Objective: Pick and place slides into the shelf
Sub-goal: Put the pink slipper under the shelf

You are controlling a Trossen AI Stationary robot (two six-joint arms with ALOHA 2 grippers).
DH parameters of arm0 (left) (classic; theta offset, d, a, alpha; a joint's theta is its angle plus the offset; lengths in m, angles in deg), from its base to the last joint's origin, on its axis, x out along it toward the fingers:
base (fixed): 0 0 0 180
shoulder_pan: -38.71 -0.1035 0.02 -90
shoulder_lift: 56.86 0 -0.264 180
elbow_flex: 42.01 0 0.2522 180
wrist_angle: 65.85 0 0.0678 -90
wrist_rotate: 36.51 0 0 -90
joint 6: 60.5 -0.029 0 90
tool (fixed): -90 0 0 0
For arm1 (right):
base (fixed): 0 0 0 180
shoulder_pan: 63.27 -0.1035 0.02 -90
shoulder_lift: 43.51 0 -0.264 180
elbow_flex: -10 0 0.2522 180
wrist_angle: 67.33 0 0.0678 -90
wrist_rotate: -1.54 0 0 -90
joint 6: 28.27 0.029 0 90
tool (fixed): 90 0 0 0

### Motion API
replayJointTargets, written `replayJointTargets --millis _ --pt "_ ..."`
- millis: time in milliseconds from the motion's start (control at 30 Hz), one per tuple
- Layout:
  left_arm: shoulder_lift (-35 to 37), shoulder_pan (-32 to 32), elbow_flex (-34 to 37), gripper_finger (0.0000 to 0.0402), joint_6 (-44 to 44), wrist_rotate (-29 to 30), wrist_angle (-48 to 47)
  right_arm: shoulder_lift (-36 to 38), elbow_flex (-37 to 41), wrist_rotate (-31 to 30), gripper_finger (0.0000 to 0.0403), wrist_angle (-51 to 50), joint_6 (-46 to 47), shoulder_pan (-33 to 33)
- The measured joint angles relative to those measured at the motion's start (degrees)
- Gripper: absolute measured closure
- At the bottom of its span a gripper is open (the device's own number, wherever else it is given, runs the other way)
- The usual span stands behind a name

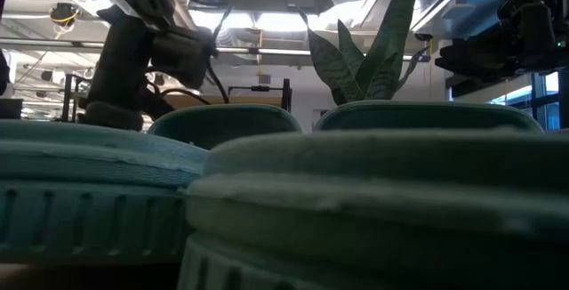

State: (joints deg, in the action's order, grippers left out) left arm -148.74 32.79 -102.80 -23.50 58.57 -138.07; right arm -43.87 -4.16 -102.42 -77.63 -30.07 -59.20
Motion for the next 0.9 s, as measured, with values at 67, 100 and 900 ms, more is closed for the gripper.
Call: replayJointTargets --millis 67,100,900 --pt "0.00 -1.19 0.00 0.0237 -0.04 0.85 -0.57 0.02 0.00 0.00 0.0182 0.00 0.00 -0.02" --pt "0.00 -1.77 0.00 0.0237 -0.05 0.96 -0.69 0.00 0.00 0.00 0.0182 0.00 0.00 -0.01" --pt "0.02 -8.69 0.00 0.0237 -1.21 4.21 -3.20 0.01 0.00 0.00 0.0182 -0.01 0.02 -0.01"
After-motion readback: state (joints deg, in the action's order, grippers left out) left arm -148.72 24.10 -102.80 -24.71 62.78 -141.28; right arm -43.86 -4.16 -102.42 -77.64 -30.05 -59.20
